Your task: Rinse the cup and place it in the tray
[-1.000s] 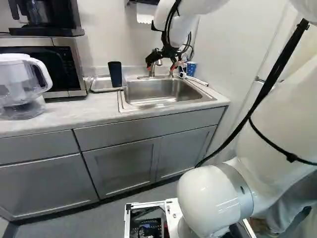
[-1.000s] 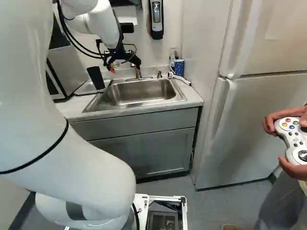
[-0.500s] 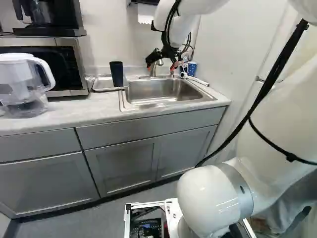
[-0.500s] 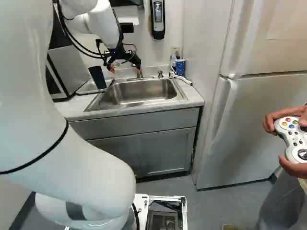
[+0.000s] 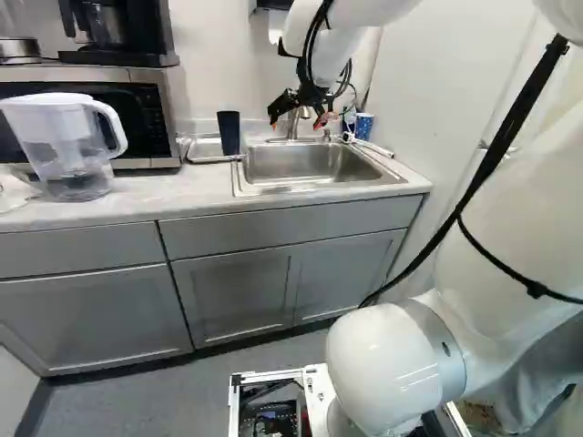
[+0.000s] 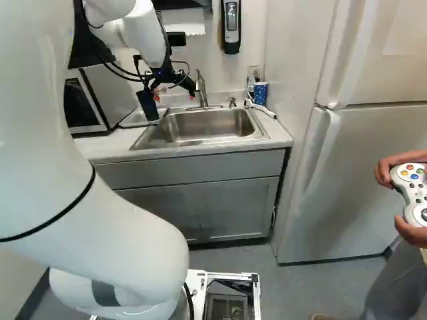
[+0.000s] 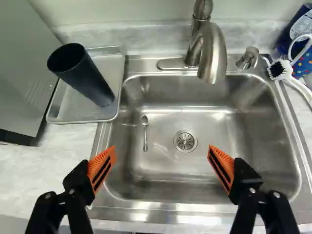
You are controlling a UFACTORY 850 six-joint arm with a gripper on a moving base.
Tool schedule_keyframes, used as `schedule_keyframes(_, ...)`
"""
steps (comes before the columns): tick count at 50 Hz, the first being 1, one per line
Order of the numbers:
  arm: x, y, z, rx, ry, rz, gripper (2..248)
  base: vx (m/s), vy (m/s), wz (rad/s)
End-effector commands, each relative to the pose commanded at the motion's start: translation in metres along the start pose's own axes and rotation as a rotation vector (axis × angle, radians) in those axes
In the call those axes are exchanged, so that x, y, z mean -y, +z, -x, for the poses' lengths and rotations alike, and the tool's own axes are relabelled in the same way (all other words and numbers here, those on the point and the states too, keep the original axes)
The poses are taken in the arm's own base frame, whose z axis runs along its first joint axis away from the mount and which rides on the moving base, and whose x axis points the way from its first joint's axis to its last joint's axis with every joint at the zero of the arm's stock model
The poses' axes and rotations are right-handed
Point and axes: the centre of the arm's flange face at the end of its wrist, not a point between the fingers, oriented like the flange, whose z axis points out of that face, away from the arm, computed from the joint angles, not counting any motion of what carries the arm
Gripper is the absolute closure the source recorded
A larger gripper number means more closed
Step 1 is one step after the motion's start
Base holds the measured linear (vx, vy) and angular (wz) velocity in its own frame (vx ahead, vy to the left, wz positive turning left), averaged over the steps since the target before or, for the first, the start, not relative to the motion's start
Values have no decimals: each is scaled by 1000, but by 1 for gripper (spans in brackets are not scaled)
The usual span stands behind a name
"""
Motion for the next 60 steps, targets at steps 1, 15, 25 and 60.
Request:
schedule_keyframes(1, 0, 0, 0, 0, 0, 0, 3, -72, 25, 127)
schedule_keyframes(15, 0, 0, 0, 0, 0, 0, 3, -84, 29, 139)
schedule_keyframes(25, 0, 0, 0, 0, 0, 0, 3, -86, 2, 25)
schedule_keyframes(60, 0, 0, 0, 0, 0, 0, 3, -102, 0, 18)
